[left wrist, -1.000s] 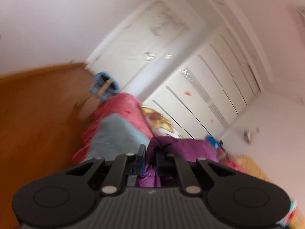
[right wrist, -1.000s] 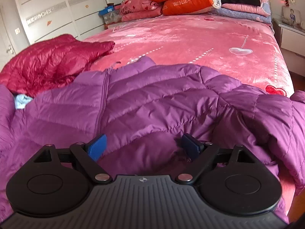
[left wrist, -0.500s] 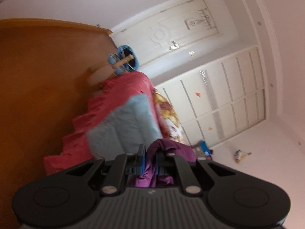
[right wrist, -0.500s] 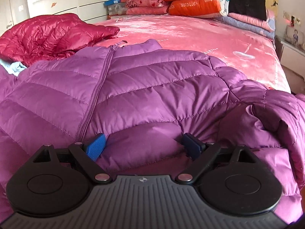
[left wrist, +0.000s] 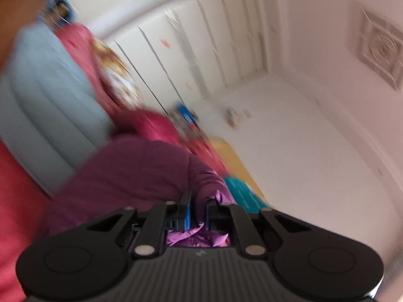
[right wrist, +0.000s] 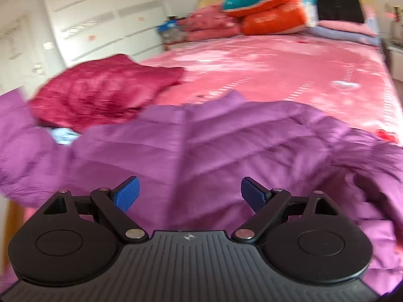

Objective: Fold large clothes

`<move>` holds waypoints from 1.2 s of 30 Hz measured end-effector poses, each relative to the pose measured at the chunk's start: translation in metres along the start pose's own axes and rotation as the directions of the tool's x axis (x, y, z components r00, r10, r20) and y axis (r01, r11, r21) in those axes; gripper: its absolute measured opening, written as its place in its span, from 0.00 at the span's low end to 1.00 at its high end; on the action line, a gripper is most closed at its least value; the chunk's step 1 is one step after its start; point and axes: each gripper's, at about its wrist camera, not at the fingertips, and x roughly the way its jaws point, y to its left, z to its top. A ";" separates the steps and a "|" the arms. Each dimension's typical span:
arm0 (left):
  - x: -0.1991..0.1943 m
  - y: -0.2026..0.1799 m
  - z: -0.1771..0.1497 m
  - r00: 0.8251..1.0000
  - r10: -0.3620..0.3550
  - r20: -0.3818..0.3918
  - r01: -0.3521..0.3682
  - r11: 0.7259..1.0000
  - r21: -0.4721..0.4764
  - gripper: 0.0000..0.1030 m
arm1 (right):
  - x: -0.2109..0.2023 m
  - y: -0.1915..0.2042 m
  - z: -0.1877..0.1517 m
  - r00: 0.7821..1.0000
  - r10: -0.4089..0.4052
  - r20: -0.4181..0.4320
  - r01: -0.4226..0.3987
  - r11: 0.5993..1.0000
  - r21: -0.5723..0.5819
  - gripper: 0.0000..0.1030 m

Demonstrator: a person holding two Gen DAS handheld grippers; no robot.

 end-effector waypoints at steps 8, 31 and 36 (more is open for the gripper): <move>0.051 -0.043 -0.073 0.873 -0.148 -0.466 0.232 0.964 0.128 0.06 | 0.000 0.057 -0.015 0.994 0.109 -0.012 -0.109 0.974 -0.197 1.00; 0.037 -0.053 -0.079 0.803 -0.059 -0.593 0.375 0.824 0.426 0.92 | -0.007 -0.011 -0.007 0.979 -0.203 -0.010 0.203 0.975 0.094 1.00; 0.028 -0.050 -0.076 0.851 0.126 -0.510 0.283 0.708 0.647 0.92 | -0.022 -0.018 0.003 0.966 -0.254 0.044 0.249 0.963 0.102 1.00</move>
